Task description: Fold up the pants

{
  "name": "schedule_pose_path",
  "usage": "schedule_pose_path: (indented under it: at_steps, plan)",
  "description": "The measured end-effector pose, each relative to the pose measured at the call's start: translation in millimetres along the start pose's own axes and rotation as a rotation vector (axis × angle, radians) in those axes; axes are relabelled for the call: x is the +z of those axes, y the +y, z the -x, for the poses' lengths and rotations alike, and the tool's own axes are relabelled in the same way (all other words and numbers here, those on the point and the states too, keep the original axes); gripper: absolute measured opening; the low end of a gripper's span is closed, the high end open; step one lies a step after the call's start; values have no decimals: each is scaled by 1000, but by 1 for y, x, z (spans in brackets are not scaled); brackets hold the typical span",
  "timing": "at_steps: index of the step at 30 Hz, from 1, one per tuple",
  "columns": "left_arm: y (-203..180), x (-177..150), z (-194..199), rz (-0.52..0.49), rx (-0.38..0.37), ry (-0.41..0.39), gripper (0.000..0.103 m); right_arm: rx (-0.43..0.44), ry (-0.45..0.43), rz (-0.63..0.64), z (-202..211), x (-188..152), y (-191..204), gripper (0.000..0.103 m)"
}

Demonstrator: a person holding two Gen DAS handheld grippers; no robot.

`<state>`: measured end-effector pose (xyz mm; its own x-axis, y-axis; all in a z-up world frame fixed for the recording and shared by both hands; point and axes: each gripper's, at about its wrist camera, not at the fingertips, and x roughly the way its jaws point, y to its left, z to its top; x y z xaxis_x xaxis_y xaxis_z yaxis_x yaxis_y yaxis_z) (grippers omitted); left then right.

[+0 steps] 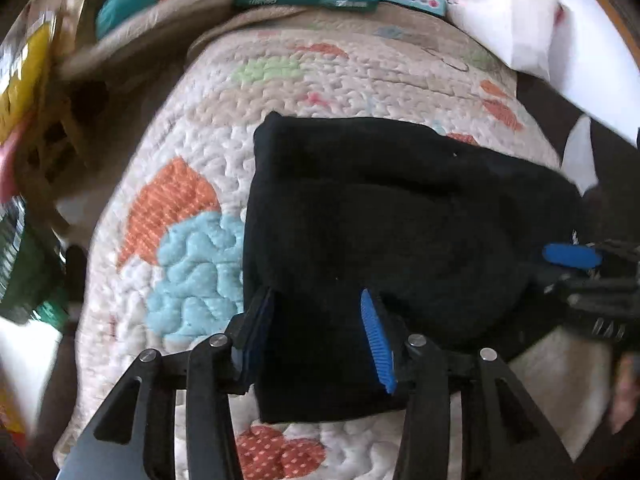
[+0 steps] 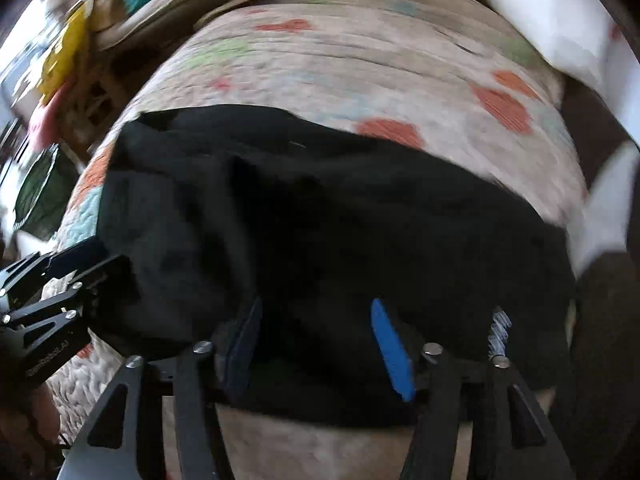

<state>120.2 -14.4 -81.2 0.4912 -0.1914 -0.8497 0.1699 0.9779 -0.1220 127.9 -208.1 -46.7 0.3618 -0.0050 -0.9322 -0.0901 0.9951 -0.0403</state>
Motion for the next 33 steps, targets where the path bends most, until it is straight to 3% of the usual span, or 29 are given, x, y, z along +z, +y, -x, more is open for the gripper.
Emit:
schedule_pose_path:
  at_steps: [3, 6, 9, 12, 15, 20, 26, 30, 33]
  plan:
    - [2, 6, 15, 45, -55, 13, 46, -10, -4, -82, 15, -18, -29, 63]
    - [-5, 5, 26, 42, -42, -15, 59, 47, -55, -184, 36, -34, -52, 63]
    - [-23, 11, 23, -8, 11, 13, 59, 103, -83, -303, 45, -52, -70, 63]
    - [-45, 14, 35, -68, 16, -9, 59, 113, -115, -406, 48, -65, -86, 63]
    - [-76, 24, 46, -164, 37, -46, 59, 126, -126, -465, 46, -71, -92, 63]
    - [-109, 43, 55, -242, 26, -77, 62, 132, -166, -515, 53, -74, -102, 63]
    - [-141, 60, 48, -326, 33, -87, 64, 159, -131, -611, 44, -89, -113, 63]
    - [-153, 76, 32, -328, 0, -57, 64, 206, -83, -734, 28, -106, -129, 64]
    - [-165, 98, 11, -315, -83, -6, 64, 233, -93, -817, 22, -113, -142, 64]
